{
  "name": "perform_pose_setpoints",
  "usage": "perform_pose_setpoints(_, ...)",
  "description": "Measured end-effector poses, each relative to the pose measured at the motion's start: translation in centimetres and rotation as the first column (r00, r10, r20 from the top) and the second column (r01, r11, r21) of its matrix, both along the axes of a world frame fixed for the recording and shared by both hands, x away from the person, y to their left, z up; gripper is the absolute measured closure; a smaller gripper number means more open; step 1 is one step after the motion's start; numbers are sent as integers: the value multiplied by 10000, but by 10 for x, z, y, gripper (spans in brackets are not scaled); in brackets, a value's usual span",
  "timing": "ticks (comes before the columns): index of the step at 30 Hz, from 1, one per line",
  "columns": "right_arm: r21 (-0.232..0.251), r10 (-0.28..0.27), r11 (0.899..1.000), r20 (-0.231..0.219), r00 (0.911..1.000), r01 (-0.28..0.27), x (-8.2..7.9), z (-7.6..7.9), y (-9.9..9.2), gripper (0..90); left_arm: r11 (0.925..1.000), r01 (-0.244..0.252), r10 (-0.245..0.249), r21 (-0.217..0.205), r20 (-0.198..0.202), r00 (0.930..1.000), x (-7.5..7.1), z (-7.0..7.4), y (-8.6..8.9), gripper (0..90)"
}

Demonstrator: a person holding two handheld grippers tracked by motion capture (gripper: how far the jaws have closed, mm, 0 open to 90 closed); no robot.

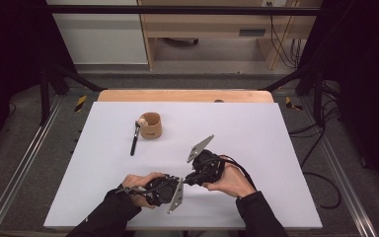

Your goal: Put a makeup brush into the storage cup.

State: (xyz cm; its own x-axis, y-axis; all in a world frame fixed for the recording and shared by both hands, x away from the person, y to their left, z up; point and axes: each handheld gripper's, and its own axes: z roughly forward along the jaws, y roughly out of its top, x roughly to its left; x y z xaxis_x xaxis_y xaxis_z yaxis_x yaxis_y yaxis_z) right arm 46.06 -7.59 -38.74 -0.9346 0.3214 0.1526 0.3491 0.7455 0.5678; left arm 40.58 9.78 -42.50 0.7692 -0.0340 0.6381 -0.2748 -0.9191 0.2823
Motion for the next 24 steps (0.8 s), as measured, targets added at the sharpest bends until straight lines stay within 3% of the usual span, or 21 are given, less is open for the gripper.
perform_pose_setpoints(6,640,-609,9963,610,9963,570,1,7,-9,784,9988,-399,388,-277,-377,9985,3,-1,4,844)
perform_pose_setpoints(10,1189,-1108,9880,988,9889,989,1,12,-16,745,9953,-768,730,-586,-653,9952,6,-1,7,844)
perform_pose_setpoints(11,1602,-1472,9790,1270,9809,1262,2,16,-21,723,9924,-1001,941,-710,-840,9920,7,0,9,844)
perform_pose_setpoints(12,1662,-1570,9770,1355,9783,1337,2,17,-23,714,9924,-1001,941,-710,-840,9920,7,0,9,844)
perform_pose_setpoints(18,2079,-2165,9612,1621,9627,1811,1,21,-30,603,9786,-1739,1589,-1103,-1330,9783,10,-1,13,844)
perform_pose_setpoints(21,2449,-2523,9471,1678,9530,2076,1,22,-34,537,9720,-1975,1778,-1271,-1512,9724,11,-1,15,844)
perform_pose_setpoints(22,2449,-2523,9471,1678,9530,2076,1,22,-34,537,9720,-1975,1778,-1271,-1512,9724,11,-1,15,844)
perform_pose_setpoints(24,2752,-2741,9358,1752,9456,2202,0,23,-38,504,9621,-2270,1999,-1510,-1756,9640,13,-1,17,844)
